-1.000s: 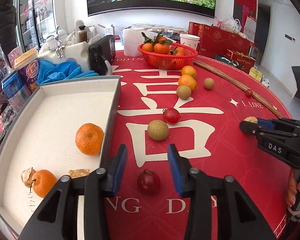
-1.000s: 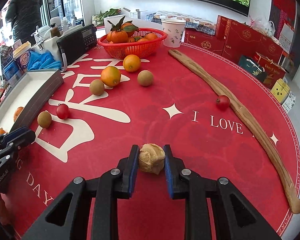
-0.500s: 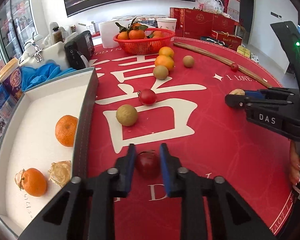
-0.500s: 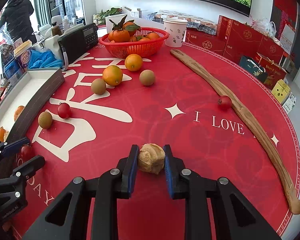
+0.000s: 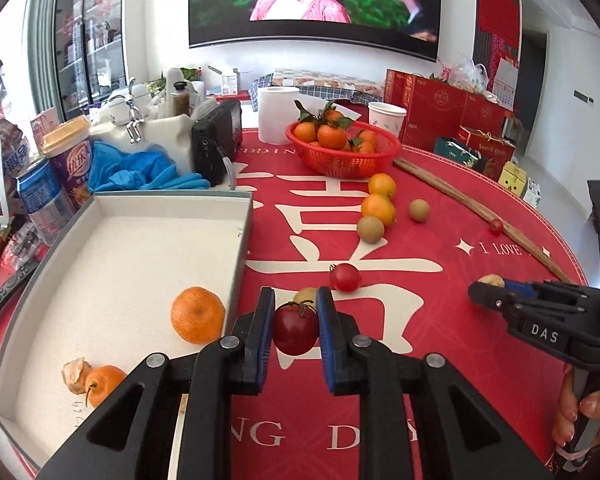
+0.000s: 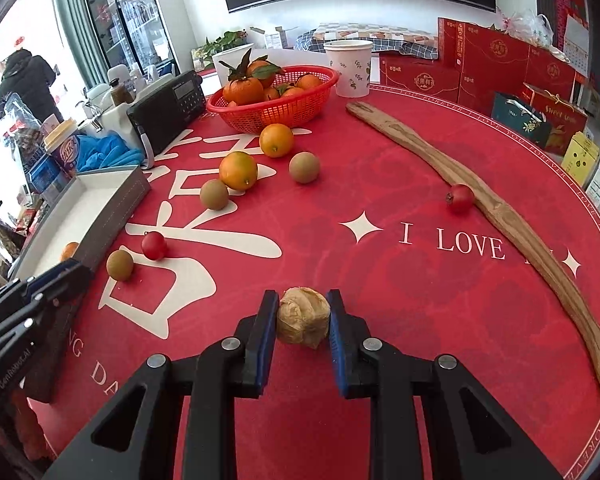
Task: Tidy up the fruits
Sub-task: 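Carry both fruits over the white tray and open both tools to drop them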
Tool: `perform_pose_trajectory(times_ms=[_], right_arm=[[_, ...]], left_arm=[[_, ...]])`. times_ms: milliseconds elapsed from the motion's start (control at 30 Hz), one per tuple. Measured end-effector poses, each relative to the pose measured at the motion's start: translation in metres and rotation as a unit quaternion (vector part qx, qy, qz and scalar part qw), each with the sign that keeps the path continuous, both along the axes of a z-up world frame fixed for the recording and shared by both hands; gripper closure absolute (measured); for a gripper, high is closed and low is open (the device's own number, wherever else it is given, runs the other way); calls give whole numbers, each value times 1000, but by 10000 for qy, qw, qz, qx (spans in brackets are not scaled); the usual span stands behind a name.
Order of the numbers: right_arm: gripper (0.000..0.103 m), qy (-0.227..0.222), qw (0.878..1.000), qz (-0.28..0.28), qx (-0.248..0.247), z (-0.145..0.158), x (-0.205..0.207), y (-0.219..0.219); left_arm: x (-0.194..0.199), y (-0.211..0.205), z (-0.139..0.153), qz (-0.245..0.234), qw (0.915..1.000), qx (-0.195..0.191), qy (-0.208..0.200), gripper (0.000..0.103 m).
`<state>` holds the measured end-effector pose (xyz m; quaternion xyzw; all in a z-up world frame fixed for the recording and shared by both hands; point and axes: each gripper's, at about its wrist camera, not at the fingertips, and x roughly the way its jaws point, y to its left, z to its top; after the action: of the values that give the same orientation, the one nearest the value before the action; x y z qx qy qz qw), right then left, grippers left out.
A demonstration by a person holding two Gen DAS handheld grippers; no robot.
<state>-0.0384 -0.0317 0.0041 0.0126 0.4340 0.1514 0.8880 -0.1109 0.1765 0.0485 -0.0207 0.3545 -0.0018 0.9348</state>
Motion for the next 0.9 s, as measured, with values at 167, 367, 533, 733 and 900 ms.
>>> perform_pose_trajectory(times_ms=[167, 367, 533, 733, 900], right_arm=[[78, -32, 9999, 98, 72, 1, -1, 7], [78, -158, 9996, 134, 214, 4, -1, 13], [78, -439, 9984, 114, 337, 14, -5, 14], [78, -555, 9977, 195, 338, 16, -6, 17], [78, -556, 9974, 264, 374, 16, -7, 20]], left_arm=[[2, 16, 0, 208, 9998, -64, -18, 80], [-2, 46, 2, 641, 9977, -185, -102, 80], [-5, 71, 3, 961, 9947, -335, -144, 80], [-4, 82, -4, 1007, 9931, -606, 44, 80], [-4, 88, -5, 1104, 9920, -604, 82, 80]])
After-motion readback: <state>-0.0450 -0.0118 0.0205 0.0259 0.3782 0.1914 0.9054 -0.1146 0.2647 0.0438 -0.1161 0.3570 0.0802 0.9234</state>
